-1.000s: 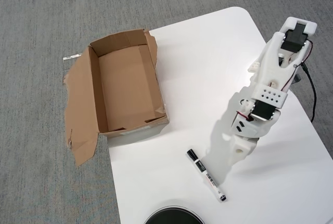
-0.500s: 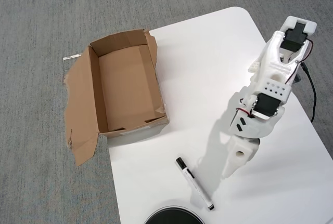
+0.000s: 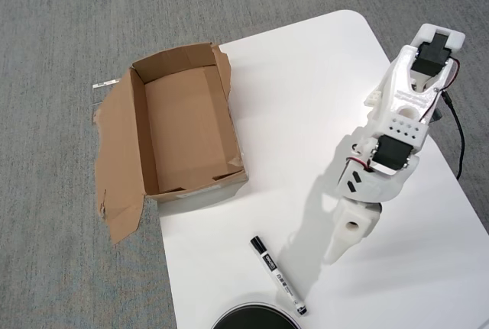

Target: Grasp a pen and put it in the box.

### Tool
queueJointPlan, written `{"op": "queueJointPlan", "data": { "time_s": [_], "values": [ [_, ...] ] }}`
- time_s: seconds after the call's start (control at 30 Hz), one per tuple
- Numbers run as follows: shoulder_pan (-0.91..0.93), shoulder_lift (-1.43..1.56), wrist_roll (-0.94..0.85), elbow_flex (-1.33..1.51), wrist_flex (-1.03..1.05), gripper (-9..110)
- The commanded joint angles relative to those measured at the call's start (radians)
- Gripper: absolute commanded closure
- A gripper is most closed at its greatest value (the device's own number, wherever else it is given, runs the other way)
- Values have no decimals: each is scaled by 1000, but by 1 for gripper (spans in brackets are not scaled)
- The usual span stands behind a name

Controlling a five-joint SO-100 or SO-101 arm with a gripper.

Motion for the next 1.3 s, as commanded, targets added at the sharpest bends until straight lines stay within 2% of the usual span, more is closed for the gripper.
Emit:
{"op": "queueJointPlan", "data": {
  "time_s": [0.0,0.73,1.03,1.27],
  "values": [
    [2,9,407,-22,5,77],
    [5,9,416,65,3,77],
    [145,8,407,59,-6,77],
    [185,-77,407,47,-9,77]
  ]
}}
